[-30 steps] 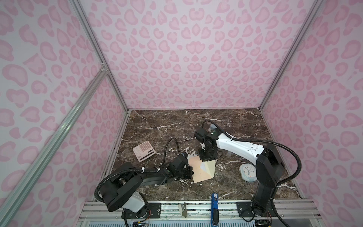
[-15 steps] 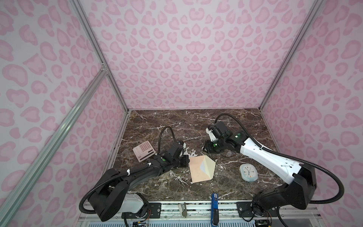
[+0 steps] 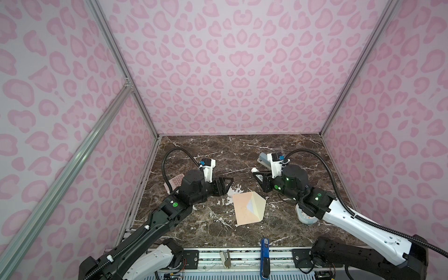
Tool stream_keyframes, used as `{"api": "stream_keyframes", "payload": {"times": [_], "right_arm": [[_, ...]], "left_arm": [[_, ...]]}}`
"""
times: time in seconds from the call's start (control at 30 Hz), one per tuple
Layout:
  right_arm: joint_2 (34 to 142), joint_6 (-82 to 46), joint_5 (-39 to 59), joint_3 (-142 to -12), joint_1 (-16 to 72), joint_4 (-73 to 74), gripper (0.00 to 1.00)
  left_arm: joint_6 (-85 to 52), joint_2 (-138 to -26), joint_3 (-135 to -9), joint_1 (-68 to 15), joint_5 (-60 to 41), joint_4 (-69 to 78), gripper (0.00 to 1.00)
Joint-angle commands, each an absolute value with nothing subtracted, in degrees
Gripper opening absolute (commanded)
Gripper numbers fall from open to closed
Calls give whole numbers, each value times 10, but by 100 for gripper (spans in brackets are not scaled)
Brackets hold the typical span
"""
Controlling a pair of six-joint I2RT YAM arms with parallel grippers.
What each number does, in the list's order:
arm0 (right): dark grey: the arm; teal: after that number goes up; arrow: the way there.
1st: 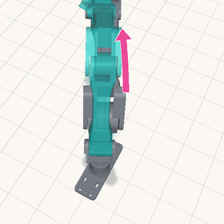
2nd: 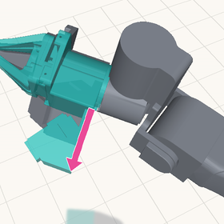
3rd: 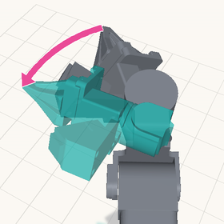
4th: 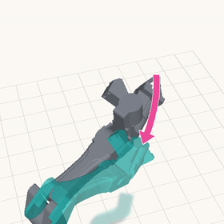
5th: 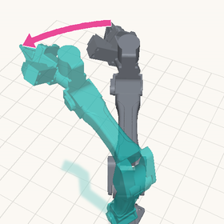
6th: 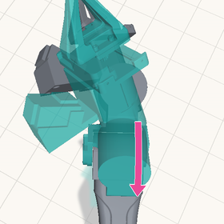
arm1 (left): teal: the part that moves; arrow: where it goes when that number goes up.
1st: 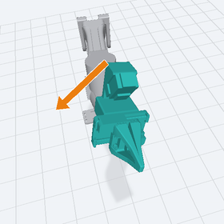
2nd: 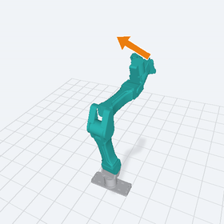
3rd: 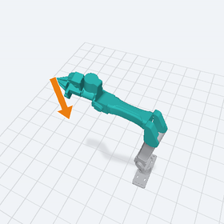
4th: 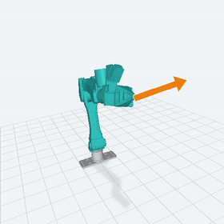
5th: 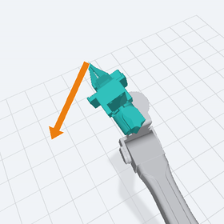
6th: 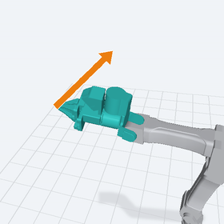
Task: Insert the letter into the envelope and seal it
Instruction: 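Lift the glue stick off the envelope with the right gripper while the left gripper rises, then bring the glue stick toward the left gripper above the envelope with the right gripper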
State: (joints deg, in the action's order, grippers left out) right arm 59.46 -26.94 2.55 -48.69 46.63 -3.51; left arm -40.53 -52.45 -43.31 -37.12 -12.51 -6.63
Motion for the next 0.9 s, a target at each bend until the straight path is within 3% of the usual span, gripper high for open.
{"api": "stream_keyframes", "payload": {"times": [0.0, 0.23, 0.53, 0.87], "right_arm": [[587, -198, -22, -452, 488, 143, 0], [603, -112, -37, -412, 529, 281, 1], [631, -71, -55, -399, 558, 354, 2], [653, -26, -80, -405, 594, 376, 2]], "left_arm": [[-457, -515, -434, -370, -163, 17, 70], [-519, -526, -432, -370, -204, 157, 74], [-554, -559, -435, -370, -231, 234, 76], [-567, -579, -431, -372, -241, 260, 67]]}}
